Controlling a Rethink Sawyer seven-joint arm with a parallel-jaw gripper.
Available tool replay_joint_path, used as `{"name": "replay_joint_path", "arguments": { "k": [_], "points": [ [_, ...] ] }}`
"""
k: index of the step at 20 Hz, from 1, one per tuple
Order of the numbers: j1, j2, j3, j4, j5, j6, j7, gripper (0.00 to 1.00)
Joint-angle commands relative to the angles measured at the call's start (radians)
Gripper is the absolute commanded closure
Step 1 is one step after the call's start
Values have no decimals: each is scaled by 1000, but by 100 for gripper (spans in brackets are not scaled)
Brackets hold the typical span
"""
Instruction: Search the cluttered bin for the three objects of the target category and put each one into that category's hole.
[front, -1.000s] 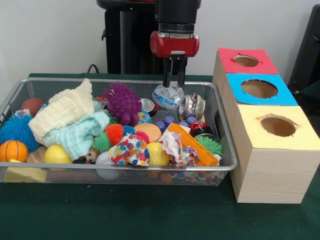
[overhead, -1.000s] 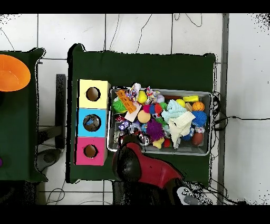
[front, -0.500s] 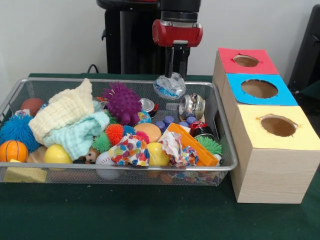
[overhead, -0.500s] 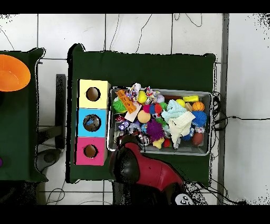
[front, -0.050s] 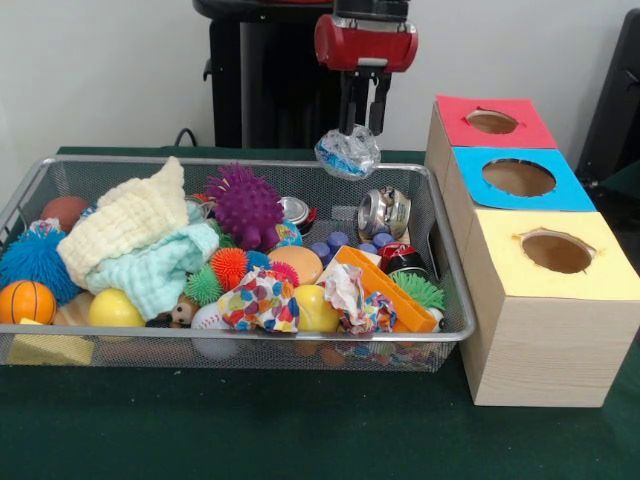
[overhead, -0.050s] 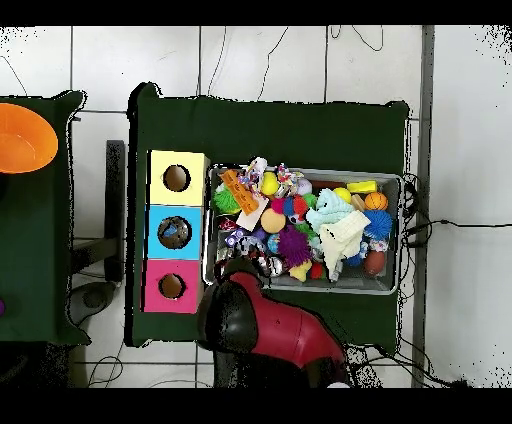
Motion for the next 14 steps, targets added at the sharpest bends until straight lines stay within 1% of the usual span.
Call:
{"name": "replay_joint_path", "arguments": {
  "k": [1,9,14],
  "points": [
    [57,-38,-61,-106,71,178,235,100],
    [156,-31,-143,-183,96,270,258,100],
    [218,-12,-199,-254,106,344,276,100]
  ]
}}
